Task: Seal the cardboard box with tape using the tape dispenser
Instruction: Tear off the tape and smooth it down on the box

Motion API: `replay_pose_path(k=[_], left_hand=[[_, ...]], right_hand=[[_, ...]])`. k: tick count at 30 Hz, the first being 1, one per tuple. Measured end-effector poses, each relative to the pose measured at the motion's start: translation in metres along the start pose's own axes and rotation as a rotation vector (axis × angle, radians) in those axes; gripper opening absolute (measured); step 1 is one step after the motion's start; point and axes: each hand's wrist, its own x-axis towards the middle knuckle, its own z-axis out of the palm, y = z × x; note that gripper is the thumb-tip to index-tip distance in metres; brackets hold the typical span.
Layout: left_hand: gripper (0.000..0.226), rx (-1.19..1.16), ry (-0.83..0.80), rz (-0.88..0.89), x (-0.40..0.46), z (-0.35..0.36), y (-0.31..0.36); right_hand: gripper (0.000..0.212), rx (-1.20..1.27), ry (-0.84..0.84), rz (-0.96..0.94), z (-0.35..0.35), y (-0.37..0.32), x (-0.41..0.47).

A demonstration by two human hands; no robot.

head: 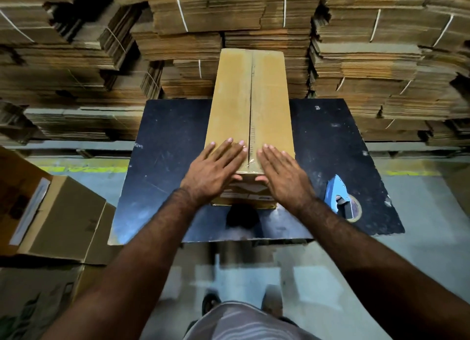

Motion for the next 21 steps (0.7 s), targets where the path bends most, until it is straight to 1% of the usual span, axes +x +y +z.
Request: replay_pose_path(k=[3, 6, 8, 11, 14, 16, 18, 19, 21], left_hand=[[0.065, -0.018, -0.039, 0.022, 0.001, -0.007, 0.0], [0.066, -0.075, -0.017, -0.008, 0.008, -0.016, 0.021], [0.068, -0.101, -0.01, -0.081, 0.019, -0.02, 0.042], [0.065, -0.081, -0.039, -0.156, 0.028, -0.016, 0.057], [0.06, -0.001, -0.047, -0.129, 0.028, -0.009, 0.056], [0.062, 0.021, -0.067, -0.112, 0.025, -0.01, 0.058], [0.067, -0.011, -0.087, -0.134, 0.021, -0.01, 0.06], [0.07, -0.04, -0.089, -0.162, 0.019, -0.01, 0.058], [0.073, -0.072, -0.047, -0.219, 0.027, -0.014, 0.083]], right_hand=[[0.072, 0.018, -0.013, -0.051, -0.002, 0.007, -0.001], [0.07, 0.133, 0.032, 0.033, -0.009, 0.018, -0.007], [0.068, 0.167, 0.039, 0.051, -0.01, 0.029, -0.011], [0.067, 0.189, 0.015, 0.005, -0.003, 0.04, -0.017], [0.067, 0.226, 0.012, -0.045, 0.002, 0.047, -0.019], [0.069, 0.224, -0.006, -0.103, 0.001, 0.051, -0.019], [0.076, 0.219, -0.025, -0.147, -0.001, 0.055, -0.023], [0.08, 0.265, -0.026, -0.137, -0.003, 0.055, -0.024], [0.084, 0.441, -0.003, -0.058, -0.007, 0.071, -0.045]])
